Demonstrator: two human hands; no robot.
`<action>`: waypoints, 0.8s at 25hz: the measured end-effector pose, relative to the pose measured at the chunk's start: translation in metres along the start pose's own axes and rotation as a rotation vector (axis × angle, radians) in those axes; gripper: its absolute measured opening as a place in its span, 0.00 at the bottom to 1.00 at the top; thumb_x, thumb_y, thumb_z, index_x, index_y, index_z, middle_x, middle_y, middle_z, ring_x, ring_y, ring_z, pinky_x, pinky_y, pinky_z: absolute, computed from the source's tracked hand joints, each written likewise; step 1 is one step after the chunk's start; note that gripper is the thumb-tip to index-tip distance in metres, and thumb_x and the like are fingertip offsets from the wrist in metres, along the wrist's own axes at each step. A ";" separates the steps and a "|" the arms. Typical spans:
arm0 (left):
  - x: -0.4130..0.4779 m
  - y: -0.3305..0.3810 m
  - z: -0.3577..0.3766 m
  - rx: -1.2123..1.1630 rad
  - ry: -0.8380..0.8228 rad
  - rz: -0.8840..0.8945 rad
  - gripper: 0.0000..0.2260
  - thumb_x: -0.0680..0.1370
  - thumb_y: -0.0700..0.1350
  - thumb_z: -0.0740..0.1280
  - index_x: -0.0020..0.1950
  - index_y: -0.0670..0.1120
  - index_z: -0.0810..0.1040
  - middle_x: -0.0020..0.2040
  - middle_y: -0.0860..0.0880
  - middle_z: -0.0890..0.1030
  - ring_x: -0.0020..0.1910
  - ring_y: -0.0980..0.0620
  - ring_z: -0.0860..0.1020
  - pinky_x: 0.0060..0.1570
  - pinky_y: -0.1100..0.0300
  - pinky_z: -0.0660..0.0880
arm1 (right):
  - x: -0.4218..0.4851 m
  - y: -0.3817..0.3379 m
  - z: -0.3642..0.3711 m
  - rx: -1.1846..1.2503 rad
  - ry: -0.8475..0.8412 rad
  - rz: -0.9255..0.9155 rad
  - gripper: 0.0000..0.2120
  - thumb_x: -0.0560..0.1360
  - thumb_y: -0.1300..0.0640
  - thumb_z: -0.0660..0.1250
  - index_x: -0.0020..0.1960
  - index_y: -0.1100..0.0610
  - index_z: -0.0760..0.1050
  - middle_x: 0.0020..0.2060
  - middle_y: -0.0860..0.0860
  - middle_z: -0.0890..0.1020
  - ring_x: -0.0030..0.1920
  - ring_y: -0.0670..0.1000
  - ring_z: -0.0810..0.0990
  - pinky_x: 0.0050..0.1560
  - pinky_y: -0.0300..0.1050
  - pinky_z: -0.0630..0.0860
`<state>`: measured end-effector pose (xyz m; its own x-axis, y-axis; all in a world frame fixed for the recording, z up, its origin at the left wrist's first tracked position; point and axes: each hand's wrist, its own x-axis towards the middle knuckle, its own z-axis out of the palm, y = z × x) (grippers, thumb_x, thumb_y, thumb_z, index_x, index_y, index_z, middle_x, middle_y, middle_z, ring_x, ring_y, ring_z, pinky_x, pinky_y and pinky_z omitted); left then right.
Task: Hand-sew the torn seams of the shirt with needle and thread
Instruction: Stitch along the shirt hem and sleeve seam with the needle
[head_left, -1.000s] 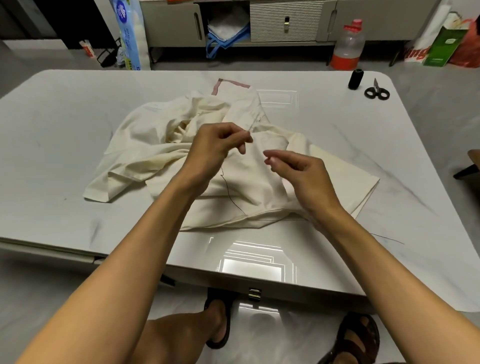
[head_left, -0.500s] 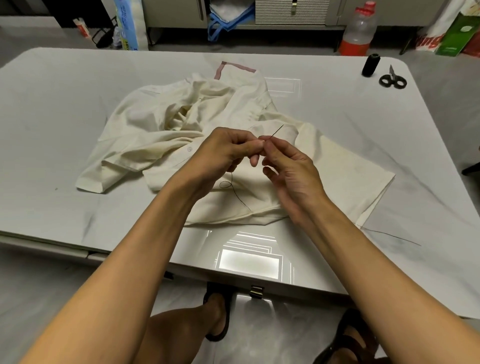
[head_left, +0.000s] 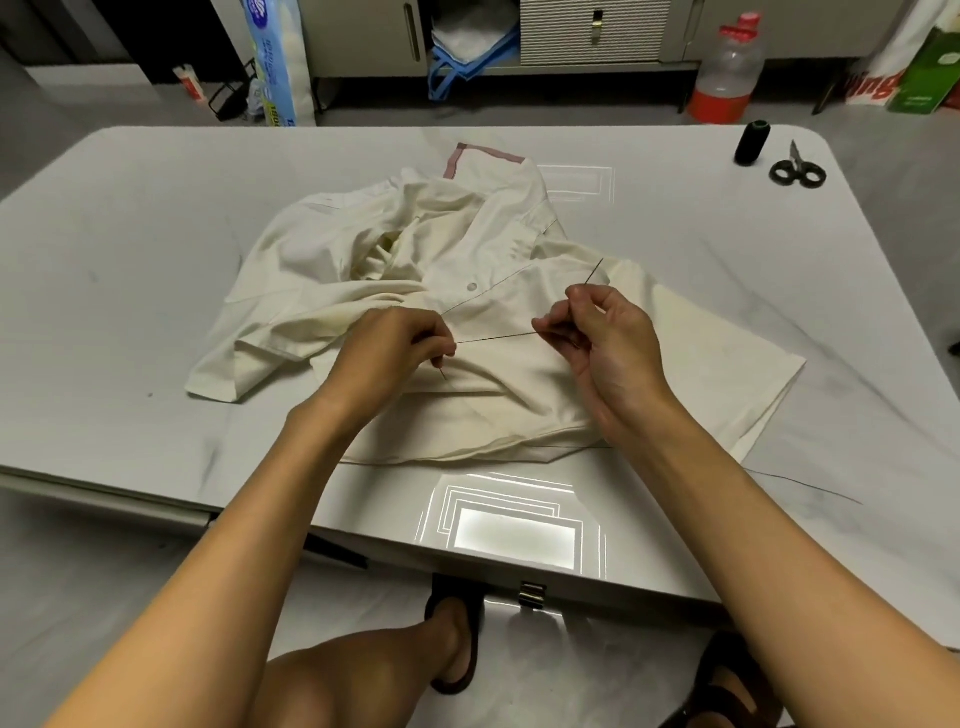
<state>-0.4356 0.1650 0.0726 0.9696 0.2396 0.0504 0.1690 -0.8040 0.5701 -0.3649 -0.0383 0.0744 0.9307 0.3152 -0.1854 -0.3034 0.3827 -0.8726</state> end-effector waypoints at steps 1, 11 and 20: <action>0.000 -0.003 0.001 0.036 0.022 0.001 0.11 0.77 0.42 0.70 0.37 0.53 0.79 0.33 0.58 0.81 0.35 0.63 0.74 0.38 0.64 0.66 | 0.001 0.000 -0.002 0.001 0.009 -0.007 0.08 0.83 0.64 0.58 0.47 0.60 0.73 0.32 0.52 0.78 0.37 0.51 0.81 0.54 0.46 0.80; 0.016 0.008 -0.001 -1.074 -0.285 -0.374 0.09 0.84 0.41 0.59 0.45 0.45 0.72 0.29 0.52 0.66 0.24 0.59 0.61 0.22 0.68 0.59 | 0.011 -0.006 -0.018 0.208 0.028 0.028 0.06 0.82 0.66 0.58 0.48 0.61 0.71 0.29 0.53 0.76 0.32 0.50 0.78 0.54 0.50 0.80; 0.051 0.035 -0.007 -0.317 -0.007 0.054 0.10 0.75 0.33 0.69 0.54 0.43 0.79 0.37 0.53 0.69 0.36 0.58 0.69 0.43 0.62 0.68 | 0.008 -0.011 -0.023 -0.194 0.095 -0.192 0.06 0.82 0.64 0.60 0.46 0.60 0.72 0.31 0.52 0.77 0.34 0.50 0.79 0.54 0.49 0.80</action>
<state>-0.3819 0.1524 0.1011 0.9770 0.1964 0.0830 0.0543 -0.6056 0.7939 -0.3497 -0.0601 0.0716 0.9850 0.1672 -0.0418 -0.0836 0.2518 -0.9642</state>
